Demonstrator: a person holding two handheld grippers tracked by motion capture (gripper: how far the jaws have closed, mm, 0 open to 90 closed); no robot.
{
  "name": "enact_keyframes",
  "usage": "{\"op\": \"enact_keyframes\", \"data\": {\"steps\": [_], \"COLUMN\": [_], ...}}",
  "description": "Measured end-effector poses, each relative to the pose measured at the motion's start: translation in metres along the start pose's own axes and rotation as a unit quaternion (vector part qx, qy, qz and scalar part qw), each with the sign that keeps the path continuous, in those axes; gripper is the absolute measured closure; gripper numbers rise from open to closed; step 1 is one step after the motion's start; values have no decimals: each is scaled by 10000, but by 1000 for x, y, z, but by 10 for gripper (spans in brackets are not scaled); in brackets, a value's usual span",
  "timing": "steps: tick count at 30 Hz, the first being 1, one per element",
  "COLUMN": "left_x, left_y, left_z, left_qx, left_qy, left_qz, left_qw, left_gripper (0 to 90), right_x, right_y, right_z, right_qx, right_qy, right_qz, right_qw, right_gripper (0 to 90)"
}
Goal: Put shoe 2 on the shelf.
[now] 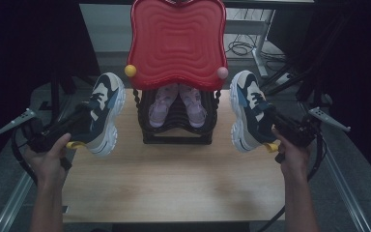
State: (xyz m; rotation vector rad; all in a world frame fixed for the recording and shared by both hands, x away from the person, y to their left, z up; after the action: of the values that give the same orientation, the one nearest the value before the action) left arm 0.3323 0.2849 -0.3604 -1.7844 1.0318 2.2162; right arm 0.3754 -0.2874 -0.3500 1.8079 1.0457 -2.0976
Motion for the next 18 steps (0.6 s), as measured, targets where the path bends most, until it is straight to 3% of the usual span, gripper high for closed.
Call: {"op": "enact_keyframes", "data": {"steps": [18], "left_x": [-45], "left_y": [8], "left_z": [-9], "left_qx": [178], "left_qy": [338], "left_qz": [49], "left_qw": [9993], "left_gripper": [710], "right_x": [-45], "right_y": [-5], "right_z": [-16], "right_qx": [-73], "right_qy": [138], "right_qz": [58], "right_qw": [9999], "right_gripper": [730]}}
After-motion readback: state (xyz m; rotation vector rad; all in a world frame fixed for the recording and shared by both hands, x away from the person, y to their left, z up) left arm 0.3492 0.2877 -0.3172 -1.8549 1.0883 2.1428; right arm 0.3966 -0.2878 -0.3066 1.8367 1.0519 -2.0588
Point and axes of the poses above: each handheld gripper's, and its own axes: z roughly backward along the jaws, x roughly out of its underside, y roughly to its right, the point moved 6 cm from there along -z, roughly forward along the jaws, and after that the axes turned 2 degrees about y, right-handed, at the moved point
